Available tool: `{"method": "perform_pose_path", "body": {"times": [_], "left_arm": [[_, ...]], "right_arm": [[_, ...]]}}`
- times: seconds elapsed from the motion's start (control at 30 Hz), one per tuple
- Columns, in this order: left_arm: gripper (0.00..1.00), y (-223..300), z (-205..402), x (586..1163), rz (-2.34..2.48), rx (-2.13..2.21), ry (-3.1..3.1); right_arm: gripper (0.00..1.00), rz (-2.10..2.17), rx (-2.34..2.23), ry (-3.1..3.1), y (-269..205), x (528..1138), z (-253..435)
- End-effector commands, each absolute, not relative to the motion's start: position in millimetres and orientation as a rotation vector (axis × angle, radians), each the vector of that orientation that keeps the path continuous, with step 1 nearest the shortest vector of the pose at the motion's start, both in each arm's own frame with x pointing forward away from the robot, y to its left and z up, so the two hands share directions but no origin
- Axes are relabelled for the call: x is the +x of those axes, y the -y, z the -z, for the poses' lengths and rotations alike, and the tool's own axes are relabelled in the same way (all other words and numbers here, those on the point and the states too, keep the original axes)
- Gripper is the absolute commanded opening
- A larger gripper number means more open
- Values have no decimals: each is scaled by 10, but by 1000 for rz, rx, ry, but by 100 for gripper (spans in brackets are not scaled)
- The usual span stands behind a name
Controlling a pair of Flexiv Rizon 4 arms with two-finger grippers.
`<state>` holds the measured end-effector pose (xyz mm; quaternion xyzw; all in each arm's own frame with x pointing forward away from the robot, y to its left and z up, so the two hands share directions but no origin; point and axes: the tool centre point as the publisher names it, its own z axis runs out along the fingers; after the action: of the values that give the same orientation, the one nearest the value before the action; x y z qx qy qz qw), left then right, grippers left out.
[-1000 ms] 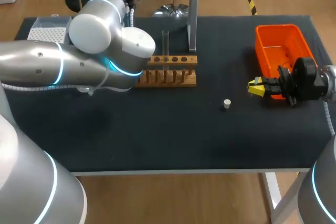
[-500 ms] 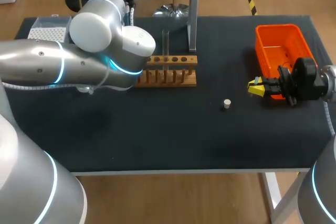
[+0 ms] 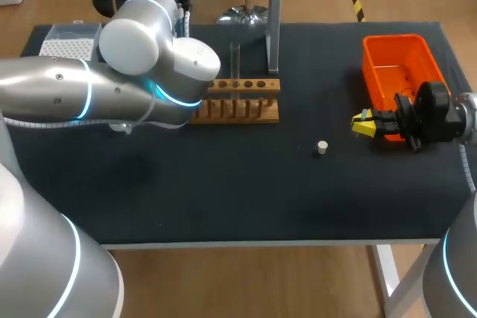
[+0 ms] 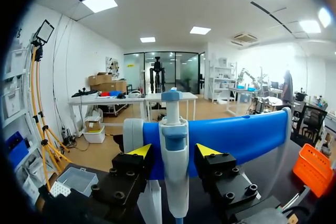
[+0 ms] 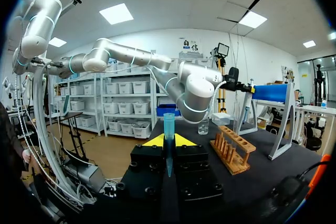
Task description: Invert the test tube, pick up the pipette, mount the tip to pipette, aspirate from beaker and dispense into the tube, eject the tip, return the pipette, and cap with the stopper.
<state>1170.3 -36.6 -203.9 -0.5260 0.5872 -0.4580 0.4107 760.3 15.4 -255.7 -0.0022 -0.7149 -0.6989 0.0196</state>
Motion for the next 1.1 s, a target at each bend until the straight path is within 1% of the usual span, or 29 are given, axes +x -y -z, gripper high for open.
{"method": "perform_pose_path", "body": {"times": [0.03, 0.3, 0.43, 0.57, 0.7, 0.73, 0.77, 0.8, 0.83, 0.87, 1.1], "left_arm": [[48, 380, 2085, 11737, 1161, -1319, -1466], [48, 388, 2095, 11742, 1167, -1320, -1463], [47, 394, 2104, 11743, 1166, -1322, -1463], [42, 395, 2109, 11742, 1166, -1325, -1462], [41, 395, 2113, 11742, 1165, -1325, -1461], [39, 395, 2114, 11742, 1165, -1326, -1461], [35, 395, 2115, 11742, 1165, -1326, -1461], [27, 395, 2115, 11742, 1165, -1325, -1461], [18, 395, 2115, 11741, 1165, -1326, -1460], [0, 395, 2115, 11741, 1166, -1325, -1460], [0, 390, 2048, 11720, 1166, -1322, -1454]], "right_arm": [[0, 2169, -9, 2223, -158, 7591, 2553], [0, 2169, -9, 2223, -158, 7591, 2553], [0, 2169, -9, 2223, -158, 7591, 2553], [0, 2169, -9, 2223, -158, 7591, 2553], [0, 2169, -9, 2223, -158, 7591, 2553], [0, 2169, -9, 2223, -158, 7591, 2553], [0, 2169, -9, 2223, -158, 7591, 2553], [0, 2169, -9, 2223, -158, 7591, 2553], [0, 2169, -9, 2223, -158, 7591, 2553], [0, 2169, -9, 2223, -158, 7591, 2553], [0, 2169, -9, 2223, -158, 7591, 2553]]}}
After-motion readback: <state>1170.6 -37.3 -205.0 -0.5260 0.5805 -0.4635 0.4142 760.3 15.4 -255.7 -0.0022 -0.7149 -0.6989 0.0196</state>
